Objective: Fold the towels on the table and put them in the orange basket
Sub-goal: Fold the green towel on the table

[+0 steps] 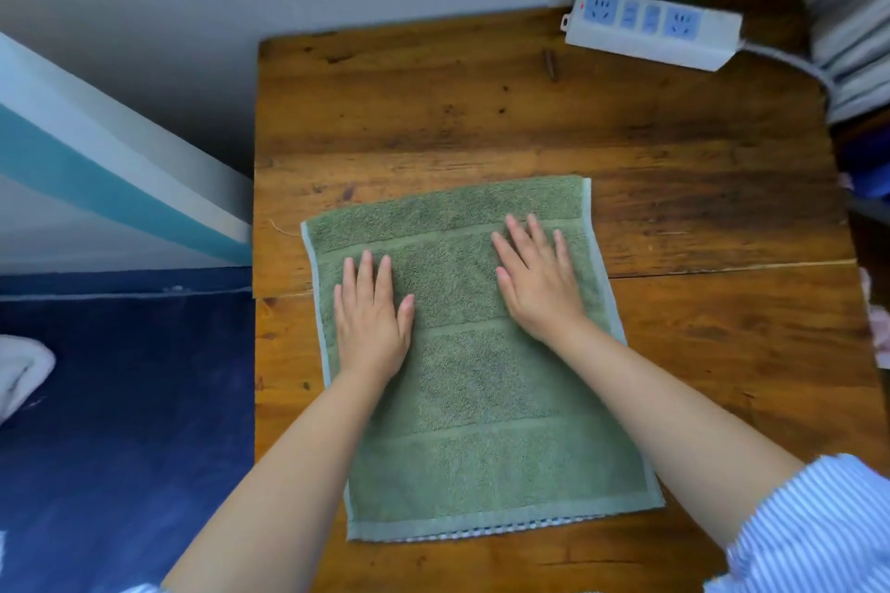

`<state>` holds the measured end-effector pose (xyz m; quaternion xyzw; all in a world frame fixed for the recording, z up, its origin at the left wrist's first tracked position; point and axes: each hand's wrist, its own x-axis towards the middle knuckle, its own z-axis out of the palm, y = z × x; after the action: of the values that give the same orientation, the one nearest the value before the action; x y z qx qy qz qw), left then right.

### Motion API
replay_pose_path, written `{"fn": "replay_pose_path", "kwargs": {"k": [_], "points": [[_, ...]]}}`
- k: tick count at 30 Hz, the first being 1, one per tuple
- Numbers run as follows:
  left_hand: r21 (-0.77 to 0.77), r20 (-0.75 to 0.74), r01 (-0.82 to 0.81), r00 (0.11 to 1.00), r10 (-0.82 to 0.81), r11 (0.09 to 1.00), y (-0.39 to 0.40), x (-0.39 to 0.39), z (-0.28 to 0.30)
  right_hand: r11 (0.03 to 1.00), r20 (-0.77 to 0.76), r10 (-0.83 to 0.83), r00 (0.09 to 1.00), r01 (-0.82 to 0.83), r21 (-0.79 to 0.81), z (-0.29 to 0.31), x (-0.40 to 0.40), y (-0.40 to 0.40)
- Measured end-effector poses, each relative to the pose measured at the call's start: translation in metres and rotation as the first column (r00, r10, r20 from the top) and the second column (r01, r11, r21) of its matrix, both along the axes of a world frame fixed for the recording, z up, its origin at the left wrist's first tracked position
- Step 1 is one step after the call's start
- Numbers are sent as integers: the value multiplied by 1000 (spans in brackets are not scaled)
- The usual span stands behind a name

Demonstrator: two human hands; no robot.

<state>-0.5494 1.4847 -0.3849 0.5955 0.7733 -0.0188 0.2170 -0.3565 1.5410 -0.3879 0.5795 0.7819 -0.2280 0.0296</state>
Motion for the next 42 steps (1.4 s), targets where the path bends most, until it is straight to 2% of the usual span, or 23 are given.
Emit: {"fn": "replay_pose_path", "kwargs": {"k": [2,4,7,13,15,18,20,22,24,25,27,30,32,34,37,39,42], "points": [[-20,-6,-28,1000,28,999,10,1,-4,988,3,-137,991,136,72,1,9,13],[-39,-32,-23,999,22,999,12,-1,-10,930,-6,-339,941,336,149,4,24,19],[-22,-63,-21,998,20,1000,12,-1,-16,839,-23,-530,848,528,129,6,38,26],[-11,-86,-12,996,11,1000,9,0,-19,785,-112,-571,813,581,214,6,48,46],[-24,-86,13,996,-15,1000,9,-1,-19,753,-99,-625,774,632,186,4,56,53],[-42,-103,40,994,-44,998,11,-1,-20,757,-60,-632,773,632,165,4,57,55],[-62,-102,29,994,-35,998,12,-1,-18,747,-87,-638,765,643,171,11,48,51],[-81,-91,28,995,-36,996,13,0,-14,802,-142,-524,840,542,250,17,32,39],[-34,-55,45,997,-47,998,23,2,-9,917,-99,-240,966,259,302,19,9,28],[2,-39,68,997,-68,998,32,4,-8,970,-55,-82,995,92,224,19,-4,26],[32,-22,109,994,-108,994,50,6,-9,982,-4,183,983,-182,40,10,-25,25],[-48,-83,165,982,-168,985,66,-3,-18,922,91,384,919,-386,6,-7,-27,35],[-66,-123,196,971,-203,978,69,-15,-22,933,135,358,924,-360,-9,-15,-10,50],[-37,-125,192,973,-195,981,71,-28,-20,974,186,222,957,-225,-2,-17,17,67],[-20,-97,79,992,-81,997,75,-53,-21,997,251,73,965,-70,-22,-10,55,87],[-55,-91,38,995,-43,998,75,-70,-21,997,286,64,956,-49,-58,-4,69,96],[-81,-125,94,987,-104,992,77,-81,-15,995,294,82,952,-63,-74,6,69,108]]}}
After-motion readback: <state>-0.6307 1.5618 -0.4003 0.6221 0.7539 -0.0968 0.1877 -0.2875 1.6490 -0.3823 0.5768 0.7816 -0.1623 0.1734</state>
